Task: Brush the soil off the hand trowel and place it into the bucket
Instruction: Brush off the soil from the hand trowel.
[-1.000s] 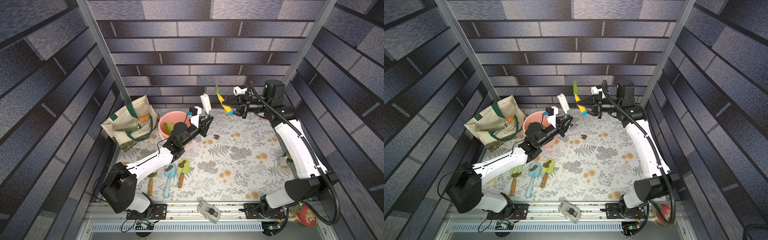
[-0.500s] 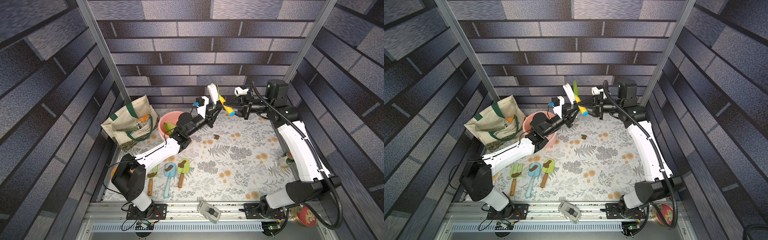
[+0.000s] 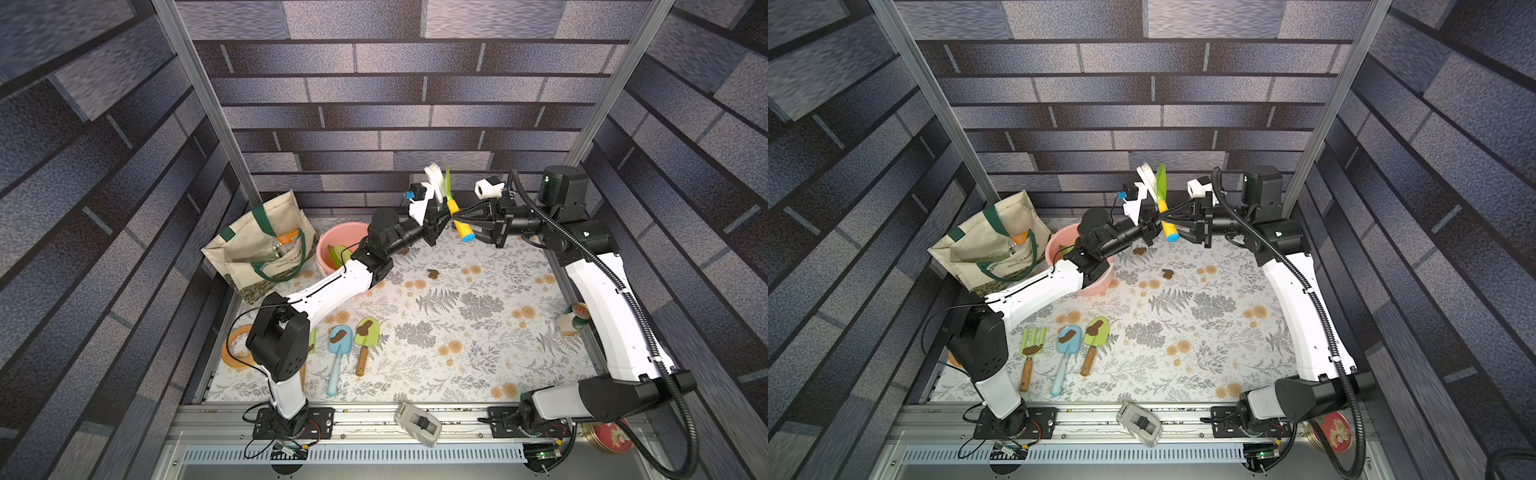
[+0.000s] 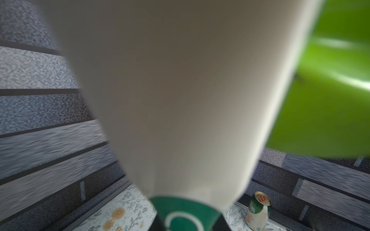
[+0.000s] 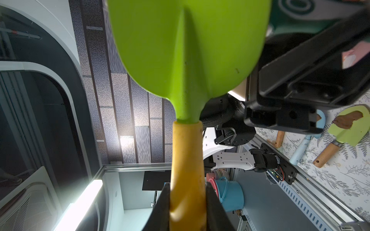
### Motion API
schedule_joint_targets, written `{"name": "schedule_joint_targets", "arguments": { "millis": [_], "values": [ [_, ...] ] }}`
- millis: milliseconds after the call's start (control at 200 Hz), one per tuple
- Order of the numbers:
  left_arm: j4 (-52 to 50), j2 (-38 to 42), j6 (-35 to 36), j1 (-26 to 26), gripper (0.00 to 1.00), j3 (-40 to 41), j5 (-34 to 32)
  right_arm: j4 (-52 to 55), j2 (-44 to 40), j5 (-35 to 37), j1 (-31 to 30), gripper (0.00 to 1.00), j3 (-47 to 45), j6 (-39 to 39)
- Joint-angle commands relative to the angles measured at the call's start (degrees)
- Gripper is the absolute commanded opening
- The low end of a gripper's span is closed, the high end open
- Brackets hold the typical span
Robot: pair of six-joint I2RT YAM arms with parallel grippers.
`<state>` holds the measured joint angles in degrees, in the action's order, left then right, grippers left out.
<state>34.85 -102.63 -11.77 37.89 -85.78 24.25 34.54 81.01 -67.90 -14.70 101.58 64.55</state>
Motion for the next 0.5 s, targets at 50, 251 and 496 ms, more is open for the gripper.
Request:
{"name": "schedule_joint_targets", "arguments": {
  "millis": [50, 251, 496],
  "values": [
    [-2.54, -3.45, 1.49, -0.51, 0.0, -5.95, 3.42, -0.3, -1.99, -2.16, 0.07, 0.04, -1.33, -1.36],
    [-3.83, -6.56, 0.13, -1.12, 0.0, -9.47, 3.87, -0.46, -2.87, -2.07, 0.02, 0.04, -1.3, -1.45],
    [-1.63, 0.32, -1.07, -2.38, 0.0, -0.29, 1.51, -0.14, -2.34, -1.35, 0.11, 0.03, -0.96, -2.67]
  ]
}}
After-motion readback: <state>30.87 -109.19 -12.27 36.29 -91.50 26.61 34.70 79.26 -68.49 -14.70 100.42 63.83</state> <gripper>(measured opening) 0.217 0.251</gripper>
